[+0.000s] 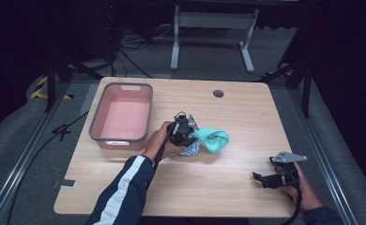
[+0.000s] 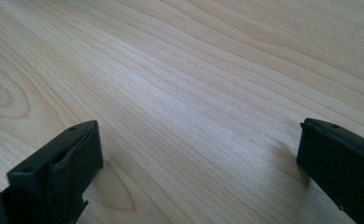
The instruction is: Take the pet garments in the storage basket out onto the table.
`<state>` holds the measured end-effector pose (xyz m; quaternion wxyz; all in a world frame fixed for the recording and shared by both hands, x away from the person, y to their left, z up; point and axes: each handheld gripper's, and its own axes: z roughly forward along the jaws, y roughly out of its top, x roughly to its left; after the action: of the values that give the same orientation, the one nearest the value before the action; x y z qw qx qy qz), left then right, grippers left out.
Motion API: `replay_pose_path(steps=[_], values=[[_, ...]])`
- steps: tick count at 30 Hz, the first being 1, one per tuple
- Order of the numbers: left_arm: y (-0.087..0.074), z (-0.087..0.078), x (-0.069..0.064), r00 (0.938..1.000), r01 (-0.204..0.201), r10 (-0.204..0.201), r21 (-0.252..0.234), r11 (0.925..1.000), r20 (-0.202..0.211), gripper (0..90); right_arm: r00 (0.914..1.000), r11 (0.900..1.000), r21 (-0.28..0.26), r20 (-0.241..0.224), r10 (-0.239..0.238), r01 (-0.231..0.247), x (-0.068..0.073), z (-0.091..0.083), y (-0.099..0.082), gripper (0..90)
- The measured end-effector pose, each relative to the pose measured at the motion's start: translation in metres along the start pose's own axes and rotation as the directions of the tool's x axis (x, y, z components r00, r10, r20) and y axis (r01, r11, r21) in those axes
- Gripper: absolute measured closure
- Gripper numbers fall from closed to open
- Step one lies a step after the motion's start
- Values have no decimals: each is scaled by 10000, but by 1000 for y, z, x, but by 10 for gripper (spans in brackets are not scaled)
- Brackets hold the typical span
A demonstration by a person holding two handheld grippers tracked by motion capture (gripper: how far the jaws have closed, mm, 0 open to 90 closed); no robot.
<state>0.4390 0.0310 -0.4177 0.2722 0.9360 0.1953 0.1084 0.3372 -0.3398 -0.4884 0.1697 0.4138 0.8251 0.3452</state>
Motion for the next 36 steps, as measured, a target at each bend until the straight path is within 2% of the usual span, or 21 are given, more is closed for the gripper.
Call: replay_pose_path(steps=[15, 20, 27, 31, 36], values=[[-3, 11, -5, 9999, -48, 43, 322, 9995, 146, 657, 10000, 10000, 1, 0, 2, -2, 0, 0, 0, 6], [-4, 13, -4, 9997, 36, -42, 236, 9997, 243, 610, 10000, 10000, 2, 0, 2, -2, 0, 0, 0, 7], [-4, 11, -5, 9995, 136, -142, 193, 9997, 297, 447, 10000, 10000, 2, -2, 5, -5, 0, 0, 0, 7], [-4, 7, -5, 9993, 215, -215, -12, 9998, 290, 364, 10000, 10000, 2, 0, 0, 0, 0, 0, 0, 7], [-2, -1, -7, 9996, 14, -10, -122, 9999, 294, 318, 10000, 10000, 1, 0, 2, -2, 0, 0, 0, 7]])
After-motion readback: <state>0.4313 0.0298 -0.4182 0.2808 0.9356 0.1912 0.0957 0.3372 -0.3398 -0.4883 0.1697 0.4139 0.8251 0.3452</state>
